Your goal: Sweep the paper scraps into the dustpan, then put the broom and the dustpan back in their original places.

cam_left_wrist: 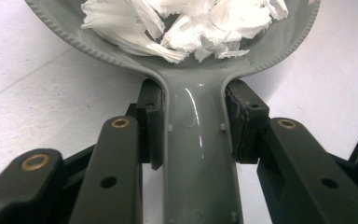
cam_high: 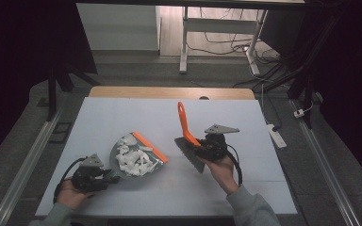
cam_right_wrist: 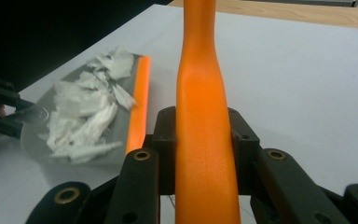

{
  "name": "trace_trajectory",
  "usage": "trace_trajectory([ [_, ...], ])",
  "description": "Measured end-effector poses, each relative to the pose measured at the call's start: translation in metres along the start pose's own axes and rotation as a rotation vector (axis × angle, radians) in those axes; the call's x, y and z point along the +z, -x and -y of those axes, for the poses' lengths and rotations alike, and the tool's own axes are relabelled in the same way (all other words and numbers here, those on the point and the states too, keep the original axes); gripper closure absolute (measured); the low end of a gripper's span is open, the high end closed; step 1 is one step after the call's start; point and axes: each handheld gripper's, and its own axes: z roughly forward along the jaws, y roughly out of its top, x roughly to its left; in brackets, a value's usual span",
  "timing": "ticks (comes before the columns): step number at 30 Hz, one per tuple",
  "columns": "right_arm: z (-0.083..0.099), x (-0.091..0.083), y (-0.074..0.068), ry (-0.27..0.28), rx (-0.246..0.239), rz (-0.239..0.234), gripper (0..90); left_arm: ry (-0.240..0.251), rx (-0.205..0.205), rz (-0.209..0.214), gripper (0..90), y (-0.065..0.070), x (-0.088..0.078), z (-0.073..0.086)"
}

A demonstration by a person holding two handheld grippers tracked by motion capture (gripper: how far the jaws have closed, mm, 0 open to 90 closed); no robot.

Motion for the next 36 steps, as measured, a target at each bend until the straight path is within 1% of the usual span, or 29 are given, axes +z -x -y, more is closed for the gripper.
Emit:
trace_trajectory([
  [3,0.003,-0.006,0.004,0.002,-0.010,0.003,70.6,0.019,-0.028,-0.006,62.4,-0.001,-0.002,-0.001],
  [10,0.009,-0.017,0.013,-0.001,-0.010,0.011,70.6,0.034,-0.069,-0.034,62.4,-0.003,-0.003,-0.001],
  [16,0.015,-0.025,0.019,-0.006,-0.009,0.010,70.6,0.059,-0.106,-0.064,62.4,-0.004,-0.006,-0.001],
  [20,0.019,-0.032,0.023,-0.011,-0.007,0.012,70.6,0.080,-0.147,-0.093,62.4,-0.006,-0.009,0.000],
  [25,0.025,-0.042,0.029,-0.016,-0.003,0.010,70.6,0.094,-0.204,-0.143,62.4,-0.006,-0.010,0.001],
  [29,0.030,-0.050,0.035,-0.021,-0.003,0.009,70.6,0.101,-0.240,-0.184,62.4,-0.006,-0.008,0.001],
  [33,0.036,-0.056,0.041,-0.029,0.006,-0.006,70.6,0.107,-0.283,-0.222,62.4,-0.007,-0.004,-0.001],
  [36,0.039,-0.061,0.043,-0.040,0.012,-0.014,70.6,0.101,-0.317,-0.250,62.4,-0.009,0.002,-0.004],
])
